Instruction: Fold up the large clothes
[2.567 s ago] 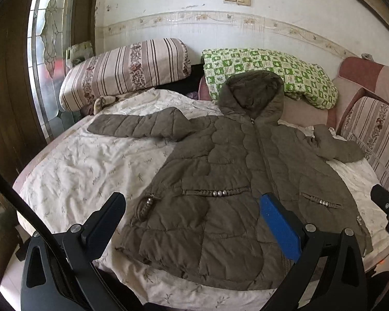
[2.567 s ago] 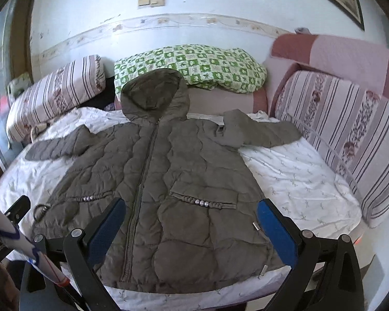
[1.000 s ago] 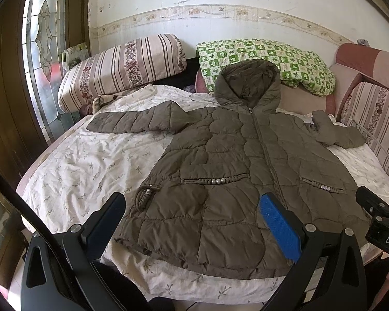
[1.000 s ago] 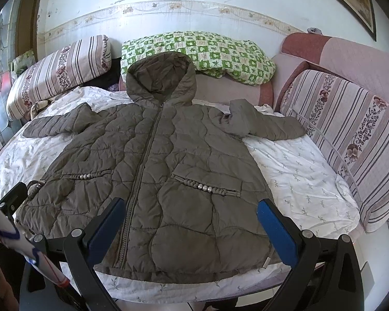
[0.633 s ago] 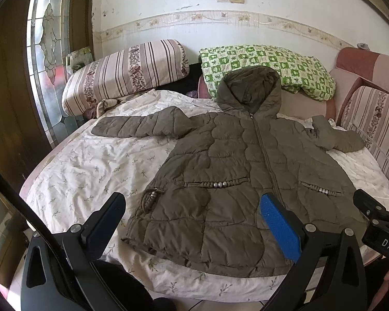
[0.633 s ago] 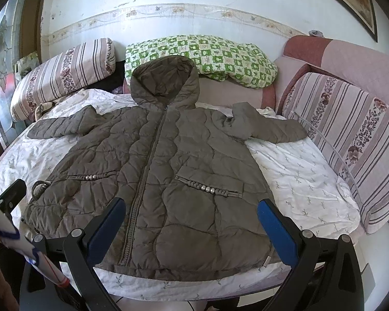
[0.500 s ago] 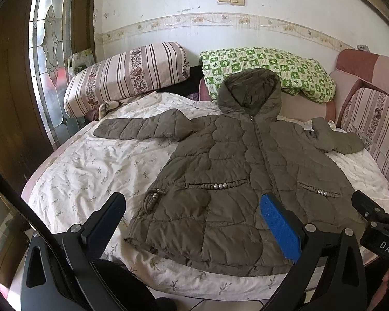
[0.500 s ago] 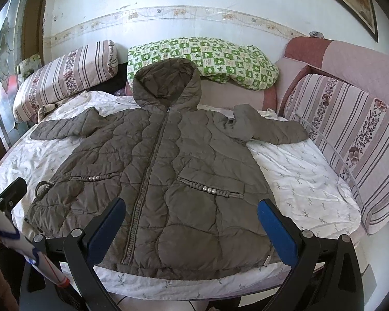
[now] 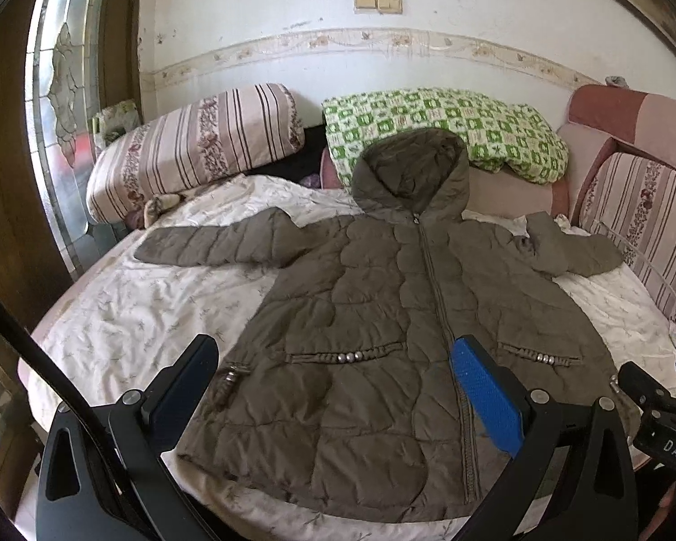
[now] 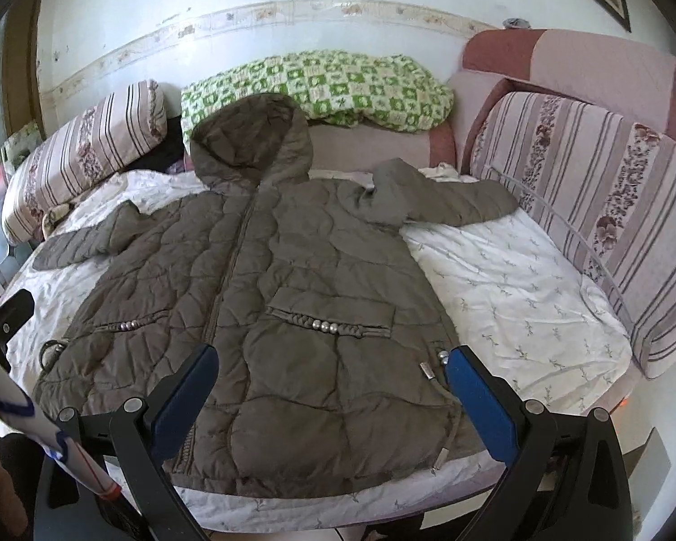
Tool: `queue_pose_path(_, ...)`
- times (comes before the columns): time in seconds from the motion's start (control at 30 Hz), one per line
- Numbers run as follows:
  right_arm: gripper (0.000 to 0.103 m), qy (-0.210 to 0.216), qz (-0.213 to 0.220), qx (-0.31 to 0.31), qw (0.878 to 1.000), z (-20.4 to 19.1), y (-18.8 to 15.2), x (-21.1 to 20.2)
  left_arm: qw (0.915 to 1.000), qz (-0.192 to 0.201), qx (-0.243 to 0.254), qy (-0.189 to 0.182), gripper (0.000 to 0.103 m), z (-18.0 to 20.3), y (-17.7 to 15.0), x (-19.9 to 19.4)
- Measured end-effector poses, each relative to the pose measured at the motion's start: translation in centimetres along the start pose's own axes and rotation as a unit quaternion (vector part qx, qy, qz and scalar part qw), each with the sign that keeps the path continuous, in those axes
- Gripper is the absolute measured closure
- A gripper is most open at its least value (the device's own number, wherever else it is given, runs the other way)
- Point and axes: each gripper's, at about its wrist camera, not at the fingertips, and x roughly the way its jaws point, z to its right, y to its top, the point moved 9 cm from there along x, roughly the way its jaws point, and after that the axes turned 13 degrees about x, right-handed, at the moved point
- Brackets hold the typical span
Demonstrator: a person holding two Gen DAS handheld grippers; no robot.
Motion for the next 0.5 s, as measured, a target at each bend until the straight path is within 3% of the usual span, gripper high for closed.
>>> queue_pose_path(0.13,0.0,0.029,-0.009,-0.005,1.0,-1.1,1.0,1.1,1.0,0.002,0.004,0.002,0.0,0.2,0.8,1.9)
queue_pose_path(0.33,0.0,0.057,-0.013,0.028,0.998,0.2,6.1,2.6,0.9984,0.056,-0.005,-0.004,0.0,0.7,9.0,6.0)
queue_pose_path(0.43,0.0,0.055,-0.022,0.051,0.997,1.9,8.6,3.6,0.9978,0.053,0.009,-0.04,0.0,3.2,12.4,11.1)
queue_pose_path(0.5,0.0,0.053,-0.03,0.067,0.996,3.3,10.4,4.4,0.9982,0.033,0.008,-0.05,0.0,4.0,11.8,14.6)
